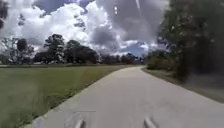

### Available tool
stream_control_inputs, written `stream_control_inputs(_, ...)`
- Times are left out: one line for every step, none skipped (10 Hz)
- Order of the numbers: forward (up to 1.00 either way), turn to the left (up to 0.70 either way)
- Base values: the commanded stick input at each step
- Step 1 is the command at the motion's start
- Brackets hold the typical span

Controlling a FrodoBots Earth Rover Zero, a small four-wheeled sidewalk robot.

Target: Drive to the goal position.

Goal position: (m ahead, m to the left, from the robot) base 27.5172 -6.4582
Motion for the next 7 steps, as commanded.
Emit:
stream_control_inputs(0.7, 0.0)
stream_control_inputs(0.7, 0.0)
stream_control_inputs(0.7, 0.0)
stream_control_inputs(0.7, 0.0)
stream_control_inputs(0.7, -0.27)
stream_control_inputs(0.7, -0.35)
stream_control_inputs(0.7, -0.35)
